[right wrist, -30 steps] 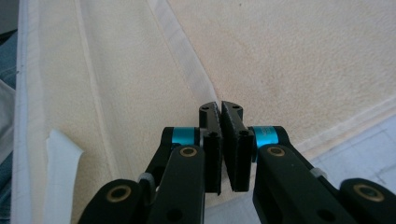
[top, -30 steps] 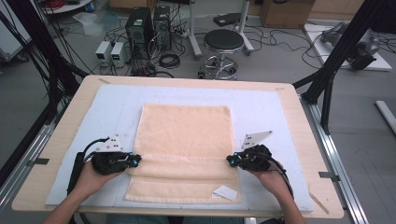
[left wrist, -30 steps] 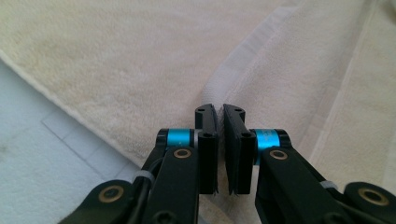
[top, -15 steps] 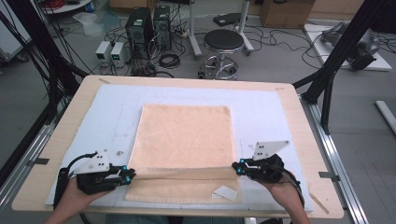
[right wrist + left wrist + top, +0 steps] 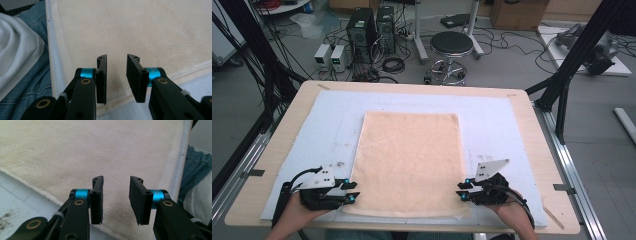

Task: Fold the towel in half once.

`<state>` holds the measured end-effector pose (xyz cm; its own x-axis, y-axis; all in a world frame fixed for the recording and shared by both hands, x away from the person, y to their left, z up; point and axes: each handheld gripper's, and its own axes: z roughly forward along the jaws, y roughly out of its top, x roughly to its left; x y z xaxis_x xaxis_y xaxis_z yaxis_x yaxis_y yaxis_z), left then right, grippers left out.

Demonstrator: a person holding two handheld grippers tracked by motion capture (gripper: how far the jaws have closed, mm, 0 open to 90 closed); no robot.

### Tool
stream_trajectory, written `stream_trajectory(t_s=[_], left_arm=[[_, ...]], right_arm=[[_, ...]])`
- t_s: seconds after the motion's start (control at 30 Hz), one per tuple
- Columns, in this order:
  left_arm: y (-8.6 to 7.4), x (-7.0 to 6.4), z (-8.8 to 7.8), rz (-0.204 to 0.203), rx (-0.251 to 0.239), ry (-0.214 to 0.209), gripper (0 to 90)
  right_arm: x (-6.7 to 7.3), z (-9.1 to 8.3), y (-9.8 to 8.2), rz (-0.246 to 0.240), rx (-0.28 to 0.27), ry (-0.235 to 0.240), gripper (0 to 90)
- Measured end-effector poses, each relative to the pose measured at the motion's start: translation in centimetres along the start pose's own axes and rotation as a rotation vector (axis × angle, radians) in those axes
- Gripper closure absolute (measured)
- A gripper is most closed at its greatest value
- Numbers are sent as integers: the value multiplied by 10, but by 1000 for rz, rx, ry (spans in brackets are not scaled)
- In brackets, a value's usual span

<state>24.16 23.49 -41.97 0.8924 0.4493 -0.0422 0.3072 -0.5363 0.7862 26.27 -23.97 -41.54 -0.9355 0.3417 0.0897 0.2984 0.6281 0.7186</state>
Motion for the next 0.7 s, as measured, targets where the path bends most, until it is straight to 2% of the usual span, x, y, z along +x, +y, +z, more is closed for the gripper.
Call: stream_trajectory(t_s=[0.17,0.23,0.33,0.47,0.57,0.7], left_arm=[[3,1,14,10,32,-32,630],[1,0,21,13,59,-44,630],[-2,-1,23,9,73,-52,629],[-4,-1,22,-4,68,-53,632],[-6,-3,20,17,70,-40,632],[-8,-3,17,16,67,-48,631]], right_arm=[[-1,18,-7,-12,44,7,678],[-1,18,-9,-2,31,6,679],[1,17,-13,1,19,0,679],[5,16,-15,1,11,-9,682],[8,17,-15,-8,12,-17,690],[10,17,-16,-3,9,-21,690]])
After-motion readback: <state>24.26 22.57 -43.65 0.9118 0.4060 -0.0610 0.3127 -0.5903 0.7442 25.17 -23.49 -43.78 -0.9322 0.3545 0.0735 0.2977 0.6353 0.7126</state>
